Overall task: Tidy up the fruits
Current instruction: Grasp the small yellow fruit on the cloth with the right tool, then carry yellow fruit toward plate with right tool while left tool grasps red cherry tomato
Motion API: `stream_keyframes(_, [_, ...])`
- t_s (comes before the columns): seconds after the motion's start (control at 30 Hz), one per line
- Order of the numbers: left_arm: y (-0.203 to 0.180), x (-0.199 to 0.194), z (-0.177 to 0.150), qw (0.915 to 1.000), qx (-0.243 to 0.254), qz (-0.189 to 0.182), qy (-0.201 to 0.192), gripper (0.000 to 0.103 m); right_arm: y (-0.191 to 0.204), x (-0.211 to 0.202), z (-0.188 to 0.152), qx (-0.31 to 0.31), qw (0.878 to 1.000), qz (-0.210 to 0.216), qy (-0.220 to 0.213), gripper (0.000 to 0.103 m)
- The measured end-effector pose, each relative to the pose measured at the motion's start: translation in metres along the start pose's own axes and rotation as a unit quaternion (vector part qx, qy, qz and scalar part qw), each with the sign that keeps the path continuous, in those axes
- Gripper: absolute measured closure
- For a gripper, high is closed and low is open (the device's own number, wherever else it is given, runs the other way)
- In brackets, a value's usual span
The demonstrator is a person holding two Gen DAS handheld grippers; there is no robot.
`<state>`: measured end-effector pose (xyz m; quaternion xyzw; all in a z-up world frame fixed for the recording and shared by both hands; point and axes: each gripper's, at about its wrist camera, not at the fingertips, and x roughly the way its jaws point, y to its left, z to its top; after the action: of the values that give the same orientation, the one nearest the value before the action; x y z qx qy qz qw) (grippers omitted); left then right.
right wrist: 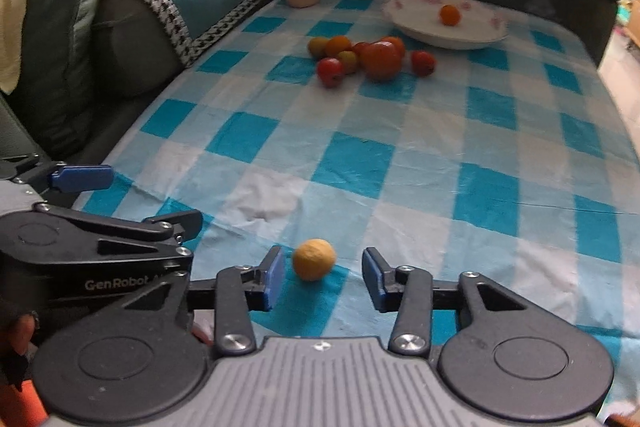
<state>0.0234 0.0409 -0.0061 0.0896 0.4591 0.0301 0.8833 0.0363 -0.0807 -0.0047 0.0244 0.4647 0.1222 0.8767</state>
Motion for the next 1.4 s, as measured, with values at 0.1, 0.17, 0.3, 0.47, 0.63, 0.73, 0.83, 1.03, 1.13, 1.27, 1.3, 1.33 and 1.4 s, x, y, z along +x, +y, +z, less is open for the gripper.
stream_keyframes(0.1, [0.002,0.006,-0.001,0.9999,-0.001,-0.002,0.012,0.012,0.001,0.009,0.002,-0.004,1.0,0.014,0.013,0.054])
stream_keyframes(0.17, [0.003,0.006,-0.001,0.9998,-0.005,-0.012,0.014,0.012,0.003,0.016,0.002,-0.011,0.999,0.009,0.029,0.063])
stream_keyframes(0.3, [-0.001,0.008,0.002,0.9998,0.003,-0.018,0.011,0.012,0.0,0.017,0.002,-0.009,0.999,0.01,0.036,0.064])
stream_keyframes(0.47, [-0.011,0.007,0.017,0.9991,0.029,-0.032,-0.004,0.024,-0.015,0.011,0.008,0.015,0.999,0.01,0.034,0.064])
stream_keyframes(0.63, [-0.018,0.014,0.052,0.9981,0.035,-0.05,-0.011,0.032,-0.035,-0.001,0.032,0.027,1.0,-0.001,0.011,0.064])
stream_keyframes(0.73, [-0.021,0.021,0.083,0.9977,0.037,-0.055,-0.017,0.034,-0.05,-0.005,0.05,0.041,0.999,-0.002,0.007,0.064])
stream_keyframes(0.83, [-0.025,0.032,0.113,0.9946,0.045,-0.084,-0.041,0.033,-0.063,-0.007,0.069,0.04,0.999,-0.013,-0.003,0.064])
stream_keyframes(1.03, [-0.035,0.085,0.143,0.9929,0.073,-0.093,-0.016,0.041,-0.087,0.012,0.1,0.044,0.999,-0.013,0.001,0.064])
stream_keyframes(1.13, [-0.034,0.105,0.146,0.9931,0.068,-0.096,-0.003,0.045,-0.094,0.024,0.111,0.047,0.999,-0.004,0.007,0.064])
stream_keyframes(1.27, [-0.031,0.118,0.144,0.9921,0.054,-0.113,0.012,0.051,-0.1,0.035,0.121,0.056,0.998,0.007,0.013,0.064])
stream_keyframes(1.3, [-0.03,0.119,0.144,0.9917,0.047,-0.119,0.013,0.053,-0.101,0.037,0.122,0.058,0.998,0.009,0.014,0.064])
stream_keyframes(1.33, [-0.029,0.121,0.146,0.9912,0.042,-0.125,0.012,0.055,-0.101,0.037,0.122,0.057,0.998,0.01,0.014,0.064])
stream_keyframes(1.4, [-0.03,0.121,0.148,0.9907,0.04,-0.129,0.01,0.059,-0.101,0.039,0.123,0.056,0.998,0.013,0.016,0.064])
